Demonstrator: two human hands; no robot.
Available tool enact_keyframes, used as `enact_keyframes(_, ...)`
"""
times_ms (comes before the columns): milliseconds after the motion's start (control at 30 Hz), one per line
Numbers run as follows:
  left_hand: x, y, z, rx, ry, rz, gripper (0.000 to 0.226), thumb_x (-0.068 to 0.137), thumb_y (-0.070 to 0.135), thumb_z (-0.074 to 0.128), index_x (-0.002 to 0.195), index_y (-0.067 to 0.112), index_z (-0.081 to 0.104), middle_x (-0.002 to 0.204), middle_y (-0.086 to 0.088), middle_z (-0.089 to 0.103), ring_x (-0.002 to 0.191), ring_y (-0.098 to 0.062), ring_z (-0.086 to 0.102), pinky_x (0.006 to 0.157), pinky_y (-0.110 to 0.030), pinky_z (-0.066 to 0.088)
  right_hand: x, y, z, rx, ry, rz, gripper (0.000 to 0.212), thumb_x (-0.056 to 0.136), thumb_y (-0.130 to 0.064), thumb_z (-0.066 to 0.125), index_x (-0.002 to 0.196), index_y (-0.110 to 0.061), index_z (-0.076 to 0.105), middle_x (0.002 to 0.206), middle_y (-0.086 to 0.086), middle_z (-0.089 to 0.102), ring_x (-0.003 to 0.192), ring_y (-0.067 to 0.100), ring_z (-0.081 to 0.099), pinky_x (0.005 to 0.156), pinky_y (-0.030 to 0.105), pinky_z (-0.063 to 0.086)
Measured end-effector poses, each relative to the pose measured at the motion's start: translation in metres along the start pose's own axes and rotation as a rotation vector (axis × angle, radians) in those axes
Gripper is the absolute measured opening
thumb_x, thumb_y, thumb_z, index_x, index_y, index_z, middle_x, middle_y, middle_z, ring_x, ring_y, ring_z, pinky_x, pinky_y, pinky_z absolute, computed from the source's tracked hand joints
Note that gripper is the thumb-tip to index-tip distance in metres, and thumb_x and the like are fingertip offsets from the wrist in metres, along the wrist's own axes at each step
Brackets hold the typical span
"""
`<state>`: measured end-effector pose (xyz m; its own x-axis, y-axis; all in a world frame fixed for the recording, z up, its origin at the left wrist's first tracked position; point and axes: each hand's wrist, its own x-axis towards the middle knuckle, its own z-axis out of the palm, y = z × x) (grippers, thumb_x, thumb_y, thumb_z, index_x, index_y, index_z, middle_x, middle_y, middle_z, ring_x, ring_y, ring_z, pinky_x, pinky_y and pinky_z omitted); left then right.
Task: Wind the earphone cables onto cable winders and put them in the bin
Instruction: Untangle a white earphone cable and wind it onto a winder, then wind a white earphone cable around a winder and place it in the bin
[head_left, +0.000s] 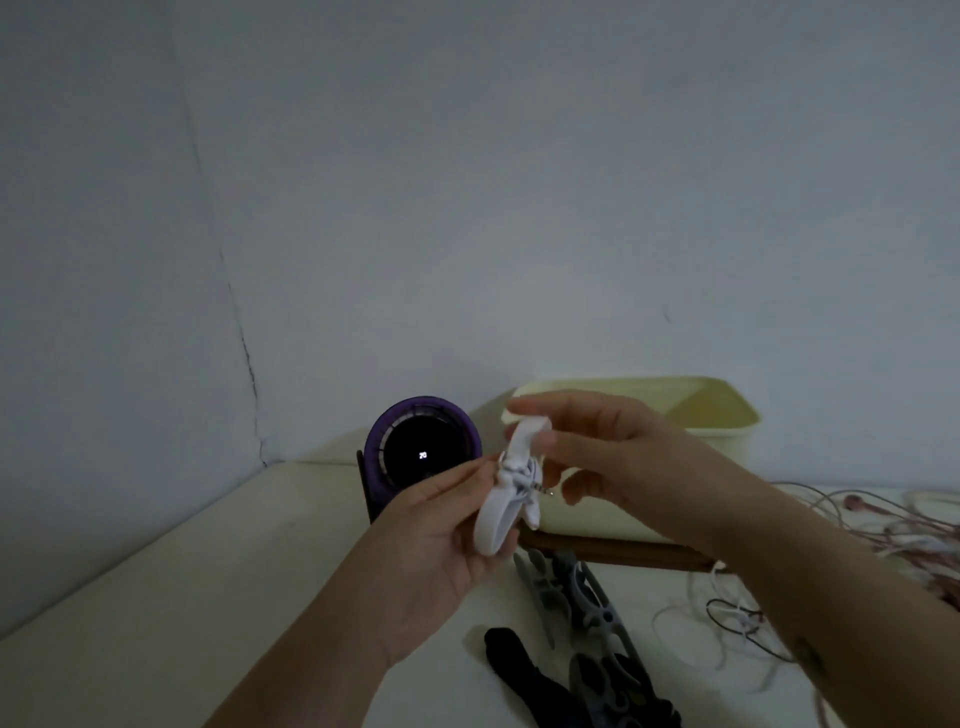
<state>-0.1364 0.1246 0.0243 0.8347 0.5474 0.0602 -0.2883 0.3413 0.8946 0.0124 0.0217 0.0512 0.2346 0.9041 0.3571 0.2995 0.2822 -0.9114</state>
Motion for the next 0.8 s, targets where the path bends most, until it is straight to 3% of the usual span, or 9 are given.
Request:
enact_keyframes(100,0.013,-0.001,0.005,-0.039,0.017,-0.051,0.024,0.074,0.020,0.062,0.083,0.006,0.079,0.089,-0.013,0.072,0.066,-0.014,0.065,0.056,-0.022,0.054,0.007,0.000,-0.008,0.051,0.033,0.020,0.014,0.087,-0.007,0.060,0.095,-0.014,0.069,0.074,0.003,0.067,0.065,0.012,0.059,0.063,0.020,0.050)
enact_keyframes(233,0.036,0.002,0.013,0.083,0.098,-0.013,0.024,0.090,0.025,0.057,0.094,0.009,0.075,0.093,-0.008,0.074,0.072,-0.015,0.067,0.060,-0.025,0.057,0.017,0.000,-0.027,0.104,0.223,0.036,0.005,0.084,-0.006,0.063,0.085,-0.005,0.068,0.074,0.010,0.069,0.063,0.016,0.063,0.063,0.022,0.055)
enact_keyframes(300,0.052,0.002,0.011,0.411,0.188,0.134,0.025,0.098,0.028,0.050,0.108,0.017,0.070,0.096,0.005,0.074,0.083,-0.008,0.066,0.069,-0.022,0.053,0.024,0.001,-0.044,0.126,0.398,0.023,0.003,0.085,-0.002,0.063,0.085,-0.002,0.065,0.074,0.013,0.068,0.065,0.018,0.064,0.063,0.023,0.057)
enact_keyframes(367,0.068,-0.001,0.004,0.926,0.216,0.342,0.028,0.099,0.031,0.048,0.122,0.023,0.063,0.113,0.016,0.066,0.101,0.002,0.059,0.084,-0.014,0.044,0.032,0.002,-0.062,0.067,0.558,0.008,0.002,0.085,-0.002,0.065,0.084,-0.001,0.064,0.075,0.013,0.067,0.067,0.018,0.066,0.064,0.024,0.058)
enact_keyframes(433,0.083,-0.009,-0.002,1.266,0.161,0.454,0.033,0.098,0.027,0.051,0.130,0.022,0.058,0.131,0.011,0.055,0.121,-0.002,0.047,0.099,-0.015,0.035,0.040,0.008,-0.078,-0.056,0.651,0.015,0.007,0.083,-0.003,0.068,0.080,-0.005,0.062,0.076,0.010,0.066,0.070,0.021,0.067,0.072,0.031,0.059)
enact_keyframes(500,0.094,-0.018,-0.005,1.411,0.092,0.440,0.039,0.097,0.029,0.053,0.136,0.023,0.052,0.143,0.009,0.043,0.134,-0.009,0.036,0.111,-0.023,0.028,0.047,0.019,-0.089,-0.350,0.659,0.057,0.010,0.083,-0.010,0.069,0.077,-0.016,0.063,0.080,0.001,0.067,0.078,0.020,0.067,0.081,0.038,0.056)
enact_keyframes(600,0.100,-0.025,-0.007,1.473,0.082,0.431,0.046,0.096,0.032,0.054,0.141,0.026,0.045,0.149,0.009,0.035,0.138,-0.011,0.029,0.115,-0.025,0.022,0.046,0.030,-0.093,-0.789,0.510,0.153,0.009,0.088,-0.022,0.062,0.089,-0.030,0.065,0.095,-0.013,0.064,0.095,0.009,0.061,0.088,0.031,0.049)
enact_keyframes(700,0.100,-0.027,-0.009,1.475,0.081,0.438,0.048,0.096,0.031,0.054,0.143,0.026,0.043,0.151,0.008,0.033,0.139,-0.013,0.027,0.115,-0.027,0.022,0.034,0.027,-0.098,-0.819,0.469,0.097,0.014,0.091,-0.021,0.060,0.102,-0.021,0.068,0.093,-0.013,0.061,0.092,0.003,0.057,0.075,0.012,0.041)
enact_keyframes(800,0.097,-0.028,-0.008,1.483,0.078,0.421,0.051,0.096,0.030,0.055,0.144,0.024,0.040,0.154,0.005,0.029,0.141,-0.015,0.025,0.116,-0.029,0.022,0.017,0.018,-0.103,-0.801,0.478,0.054,0.007,0.090,-0.020,0.062,0.093,-0.023,0.068,0.085,-0.015,0.063,0.078,-0.008,0.056,0.061,0.002,0.039)
